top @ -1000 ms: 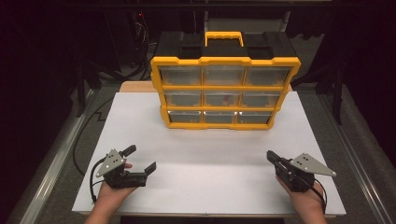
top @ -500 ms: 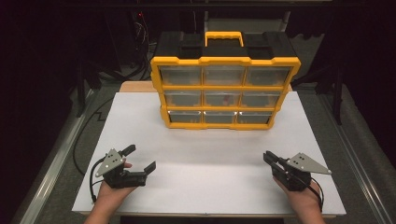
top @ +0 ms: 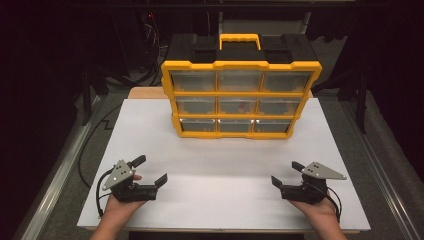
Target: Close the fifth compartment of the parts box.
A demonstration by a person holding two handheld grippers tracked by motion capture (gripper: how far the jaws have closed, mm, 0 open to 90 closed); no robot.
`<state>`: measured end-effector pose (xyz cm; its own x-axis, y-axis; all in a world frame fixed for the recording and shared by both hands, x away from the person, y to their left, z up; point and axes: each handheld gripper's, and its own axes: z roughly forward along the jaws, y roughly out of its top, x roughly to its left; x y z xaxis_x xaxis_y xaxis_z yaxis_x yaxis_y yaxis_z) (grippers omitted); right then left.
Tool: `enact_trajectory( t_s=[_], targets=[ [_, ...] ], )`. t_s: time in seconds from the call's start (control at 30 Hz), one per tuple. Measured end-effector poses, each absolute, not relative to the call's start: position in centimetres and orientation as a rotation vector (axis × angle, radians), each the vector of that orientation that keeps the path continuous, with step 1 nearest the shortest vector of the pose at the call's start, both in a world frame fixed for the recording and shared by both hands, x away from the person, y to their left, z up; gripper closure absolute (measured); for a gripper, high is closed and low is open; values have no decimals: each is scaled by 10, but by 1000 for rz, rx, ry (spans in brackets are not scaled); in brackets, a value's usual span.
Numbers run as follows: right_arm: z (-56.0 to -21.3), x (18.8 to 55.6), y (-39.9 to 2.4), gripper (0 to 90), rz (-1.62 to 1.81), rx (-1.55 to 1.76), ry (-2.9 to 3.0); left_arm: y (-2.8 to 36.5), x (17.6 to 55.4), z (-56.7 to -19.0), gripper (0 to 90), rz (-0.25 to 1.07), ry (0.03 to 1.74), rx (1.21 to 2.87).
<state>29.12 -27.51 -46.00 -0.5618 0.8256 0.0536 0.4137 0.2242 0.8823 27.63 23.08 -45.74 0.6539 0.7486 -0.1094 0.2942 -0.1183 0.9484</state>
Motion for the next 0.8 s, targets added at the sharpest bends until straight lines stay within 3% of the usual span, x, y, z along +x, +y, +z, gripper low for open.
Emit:
enact_trajectory(
  t_s=[0.03, 0.8],
  targets=[
    [-459, 291, -275, 0, 1280, 1136, 2063, 231, 276, -457, 4, 482, 855, 1699],
    [-453, 281, -281, 0, 1340, 1075, 1961, 230, 277, -457, 4, 482, 866, 1706]
  ],
)
